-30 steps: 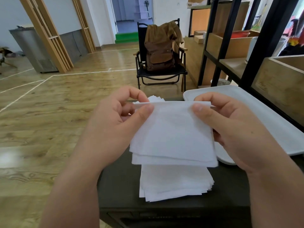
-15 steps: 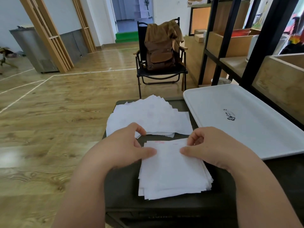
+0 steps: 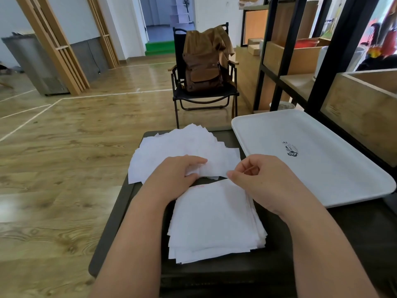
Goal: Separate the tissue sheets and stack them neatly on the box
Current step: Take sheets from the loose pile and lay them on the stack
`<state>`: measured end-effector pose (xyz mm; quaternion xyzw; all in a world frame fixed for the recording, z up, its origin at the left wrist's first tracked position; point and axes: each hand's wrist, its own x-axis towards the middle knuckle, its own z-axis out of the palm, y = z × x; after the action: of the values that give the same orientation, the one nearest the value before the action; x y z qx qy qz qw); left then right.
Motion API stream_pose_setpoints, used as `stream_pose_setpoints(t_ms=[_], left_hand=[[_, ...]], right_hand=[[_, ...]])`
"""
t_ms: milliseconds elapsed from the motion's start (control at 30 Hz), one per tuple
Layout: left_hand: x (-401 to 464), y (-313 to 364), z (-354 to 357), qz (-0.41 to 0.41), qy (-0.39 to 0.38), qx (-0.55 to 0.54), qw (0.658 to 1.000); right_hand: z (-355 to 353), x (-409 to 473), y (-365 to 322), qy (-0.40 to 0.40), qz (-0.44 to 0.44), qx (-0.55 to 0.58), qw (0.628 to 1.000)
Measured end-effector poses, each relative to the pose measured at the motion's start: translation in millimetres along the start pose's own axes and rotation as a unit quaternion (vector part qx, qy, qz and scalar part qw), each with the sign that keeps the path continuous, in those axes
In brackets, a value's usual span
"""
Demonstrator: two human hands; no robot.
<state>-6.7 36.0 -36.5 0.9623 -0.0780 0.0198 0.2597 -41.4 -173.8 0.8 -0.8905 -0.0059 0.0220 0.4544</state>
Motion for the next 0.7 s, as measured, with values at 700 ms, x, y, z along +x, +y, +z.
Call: stream_pose_setpoints(t_ms=[700], left_hand=[[-1.0, 1.2, 0.5, 0.034, 0.052, 0.018, 0.998]], right_hand=[[5.5, -0.5, -5.1, -0.009, -0.011, 0.001, 1.000]])
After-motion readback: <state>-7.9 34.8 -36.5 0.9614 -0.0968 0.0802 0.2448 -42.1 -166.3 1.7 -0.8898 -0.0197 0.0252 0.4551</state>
